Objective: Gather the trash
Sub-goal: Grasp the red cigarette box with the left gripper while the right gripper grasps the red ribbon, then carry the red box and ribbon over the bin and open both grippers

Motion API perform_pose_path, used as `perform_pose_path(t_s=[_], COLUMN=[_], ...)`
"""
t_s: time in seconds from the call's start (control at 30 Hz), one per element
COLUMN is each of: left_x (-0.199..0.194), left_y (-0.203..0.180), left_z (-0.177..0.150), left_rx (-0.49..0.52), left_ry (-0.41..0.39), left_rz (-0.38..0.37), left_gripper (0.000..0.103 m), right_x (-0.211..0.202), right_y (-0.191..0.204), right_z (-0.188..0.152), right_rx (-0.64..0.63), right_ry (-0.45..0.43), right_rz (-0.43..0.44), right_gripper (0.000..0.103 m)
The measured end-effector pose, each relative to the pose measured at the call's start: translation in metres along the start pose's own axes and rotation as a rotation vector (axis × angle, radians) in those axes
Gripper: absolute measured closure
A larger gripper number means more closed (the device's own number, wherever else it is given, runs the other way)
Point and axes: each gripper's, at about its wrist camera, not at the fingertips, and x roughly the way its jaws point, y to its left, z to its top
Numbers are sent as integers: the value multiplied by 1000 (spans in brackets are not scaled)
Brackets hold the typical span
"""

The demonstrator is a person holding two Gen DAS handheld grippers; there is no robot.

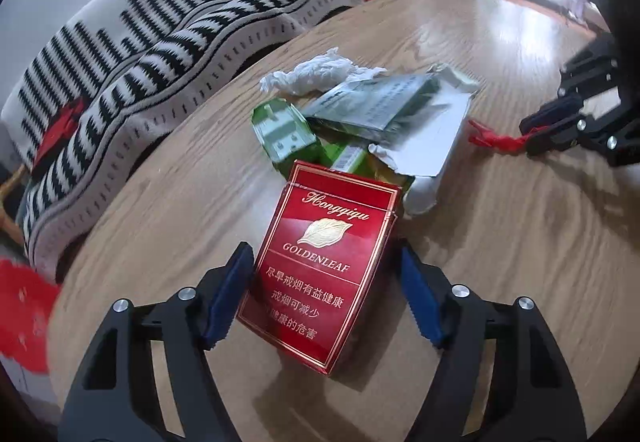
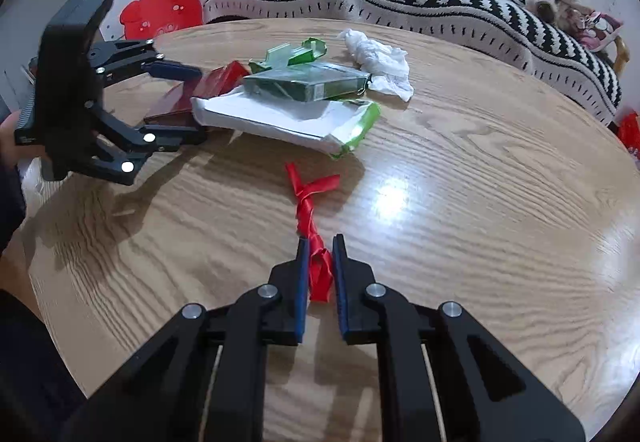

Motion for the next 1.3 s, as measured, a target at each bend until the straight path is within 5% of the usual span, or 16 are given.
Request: perform_pose_path(t_s=[0.37, 0.67, 0.97, 1.3], left_x=[-90, -170, -185, -160], left_y=[-64, -146, -205, -249], left_z=[-44, -79, -124, -145], left_rx=[-218, -382, -460, -430], left_ry=[24, 14, 42, 150], left_rz=[74, 161, 82, -46], left_gripper=[35, 35, 34, 34], right_x=[-65, -124, -152, -138], right_y=[30, 73, 118, 125], right_z=[-29, -90, -155, -225], right_rx=[102, 141, 145, 234], right_ry=[-36, -64, -38, 126], right_rz=[24, 76, 127, 154], right_gripper=[91, 91, 91, 91])
